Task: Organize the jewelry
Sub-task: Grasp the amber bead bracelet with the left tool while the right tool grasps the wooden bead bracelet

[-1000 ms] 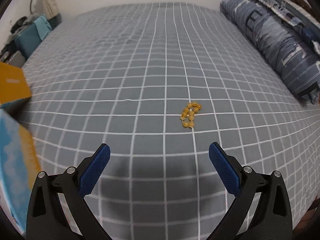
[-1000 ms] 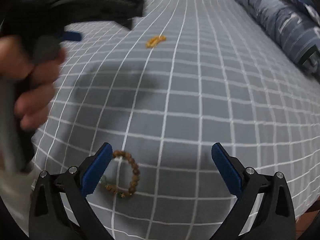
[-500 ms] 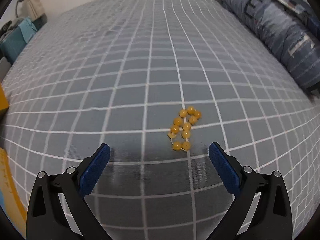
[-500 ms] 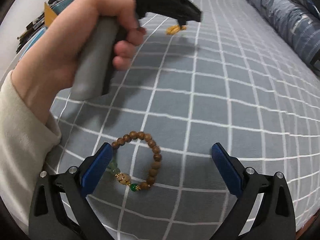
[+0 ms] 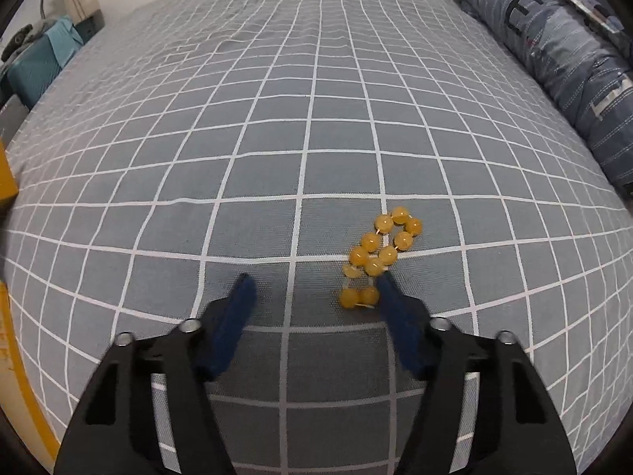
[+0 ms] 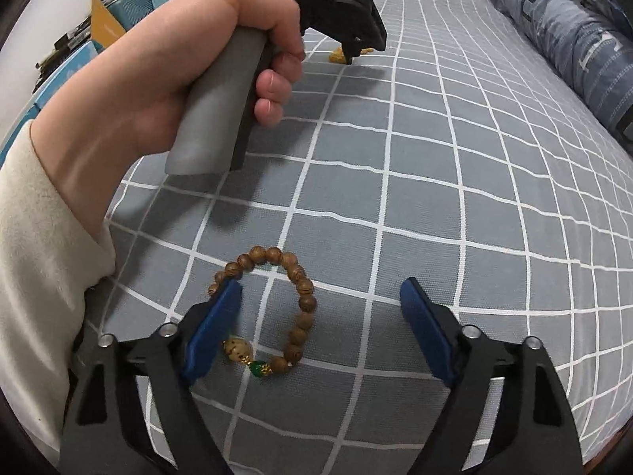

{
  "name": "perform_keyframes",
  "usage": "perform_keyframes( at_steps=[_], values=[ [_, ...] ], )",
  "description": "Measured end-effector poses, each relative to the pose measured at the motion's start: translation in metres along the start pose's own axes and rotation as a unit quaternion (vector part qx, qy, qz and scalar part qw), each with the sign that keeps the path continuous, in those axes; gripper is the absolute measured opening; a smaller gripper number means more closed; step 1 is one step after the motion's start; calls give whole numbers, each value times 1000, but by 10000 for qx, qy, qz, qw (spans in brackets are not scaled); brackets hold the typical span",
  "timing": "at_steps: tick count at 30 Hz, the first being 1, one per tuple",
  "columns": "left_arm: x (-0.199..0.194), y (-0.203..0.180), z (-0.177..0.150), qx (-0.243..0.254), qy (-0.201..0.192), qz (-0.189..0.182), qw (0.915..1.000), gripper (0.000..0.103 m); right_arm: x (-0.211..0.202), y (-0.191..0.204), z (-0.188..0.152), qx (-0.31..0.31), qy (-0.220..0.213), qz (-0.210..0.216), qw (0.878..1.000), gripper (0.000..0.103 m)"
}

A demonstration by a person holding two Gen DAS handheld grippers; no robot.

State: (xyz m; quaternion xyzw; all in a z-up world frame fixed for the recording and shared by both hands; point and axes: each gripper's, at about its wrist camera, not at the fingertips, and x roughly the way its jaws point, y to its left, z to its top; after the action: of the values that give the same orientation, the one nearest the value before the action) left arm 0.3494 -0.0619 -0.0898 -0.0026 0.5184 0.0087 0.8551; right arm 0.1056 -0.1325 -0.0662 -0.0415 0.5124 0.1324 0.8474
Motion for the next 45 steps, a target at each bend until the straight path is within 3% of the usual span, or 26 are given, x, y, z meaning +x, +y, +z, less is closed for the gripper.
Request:
perform_keyframes(
  at_steps=[3,9,14,16,32,45],
  values=[
    [-3,2,-1,-5,21,49,10000,45,-1,3,-1,-40,-3,-27,10000,66],
    [-6,1,-4,45,125,82,9999,11,-1,7,-4,-49,-16,-96,9999,48],
    [-13,2,-8,42,115,97,9999,9,-5,12,-3,-72,-104,-245,9996,16],
    [-17,0,-11,48,96,119,9999,9,-7,14,-4,-109,-131,-241,9996,10],
    [-53,5,-14,13,-201,69,9998,9,-16,14,-3,-47,-307,-243,9992,7],
    [-94,15,-26,-17,-380,-181,9991,9,-32,4,0,116,-536,-394,9977,7]
  ],
)
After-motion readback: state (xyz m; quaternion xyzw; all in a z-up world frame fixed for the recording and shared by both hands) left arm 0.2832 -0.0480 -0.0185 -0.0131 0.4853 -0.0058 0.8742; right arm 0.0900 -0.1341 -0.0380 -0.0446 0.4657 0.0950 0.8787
